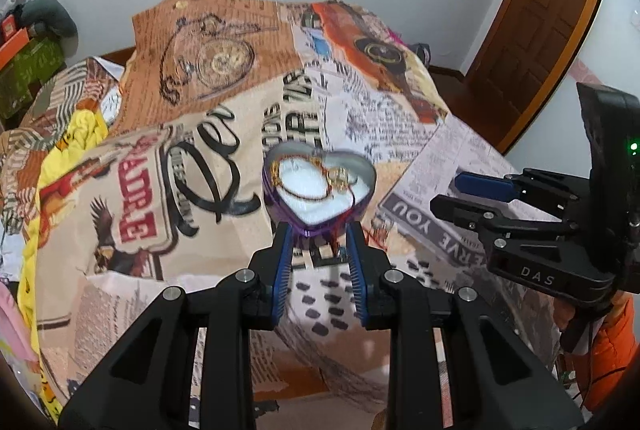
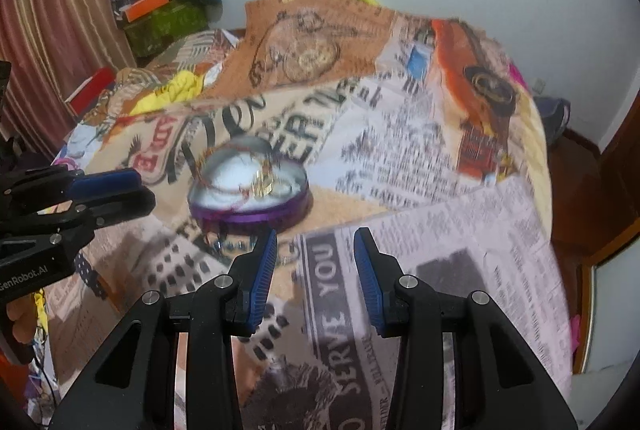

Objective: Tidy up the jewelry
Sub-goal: 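Withdraw the right tool from the tin and lower it toward the silver ring, then grasp the silver ring with the right tool while the left tool grasps the blue beaded strand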

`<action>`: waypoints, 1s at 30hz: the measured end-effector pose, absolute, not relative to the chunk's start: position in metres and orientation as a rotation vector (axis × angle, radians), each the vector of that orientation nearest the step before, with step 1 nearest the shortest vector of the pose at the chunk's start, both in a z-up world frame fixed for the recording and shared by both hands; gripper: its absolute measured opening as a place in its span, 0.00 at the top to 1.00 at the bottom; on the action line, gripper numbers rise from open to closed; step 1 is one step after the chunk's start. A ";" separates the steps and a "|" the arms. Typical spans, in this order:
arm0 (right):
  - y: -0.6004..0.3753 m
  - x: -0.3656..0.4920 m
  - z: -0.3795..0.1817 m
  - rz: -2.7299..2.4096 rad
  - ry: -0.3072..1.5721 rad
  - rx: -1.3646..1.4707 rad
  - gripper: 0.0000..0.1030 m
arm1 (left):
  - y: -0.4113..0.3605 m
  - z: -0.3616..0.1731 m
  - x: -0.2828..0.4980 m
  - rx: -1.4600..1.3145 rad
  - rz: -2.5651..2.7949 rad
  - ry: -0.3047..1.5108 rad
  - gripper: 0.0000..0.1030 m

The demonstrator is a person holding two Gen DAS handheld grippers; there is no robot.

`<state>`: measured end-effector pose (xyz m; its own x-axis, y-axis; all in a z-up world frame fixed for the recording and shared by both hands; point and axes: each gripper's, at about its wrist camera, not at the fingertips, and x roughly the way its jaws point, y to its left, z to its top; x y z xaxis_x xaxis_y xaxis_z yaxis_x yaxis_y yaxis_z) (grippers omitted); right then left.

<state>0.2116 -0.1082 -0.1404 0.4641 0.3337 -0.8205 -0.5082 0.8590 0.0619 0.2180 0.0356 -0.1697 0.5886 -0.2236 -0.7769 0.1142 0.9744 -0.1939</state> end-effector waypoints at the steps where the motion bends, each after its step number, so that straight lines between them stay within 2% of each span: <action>1: -0.109 0.210 -0.145 0.520 0.972 -0.201 0.65 | 0.035 -0.175 0.218 -0.130 -0.200 0.937 0.74; 11: -0.114 0.212 -0.174 0.542 1.079 -0.181 0.65 | 0.018 -0.206 0.220 -0.128 -0.254 1.018 0.74; 30: -0.088 0.223 -0.181 0.630 1.043 -0.244 0.65 | 0.012 -0.225 0.241 -0.141 -0.299 1.016 0.75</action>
<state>0.2230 -0.0880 -0.1812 0.3486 0.3685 -0.8618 -0.5920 0.7994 0.1024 0.2411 0.0117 -0.2246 0.4905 -0.3104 -0.8143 0.1807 0.9503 -0.2535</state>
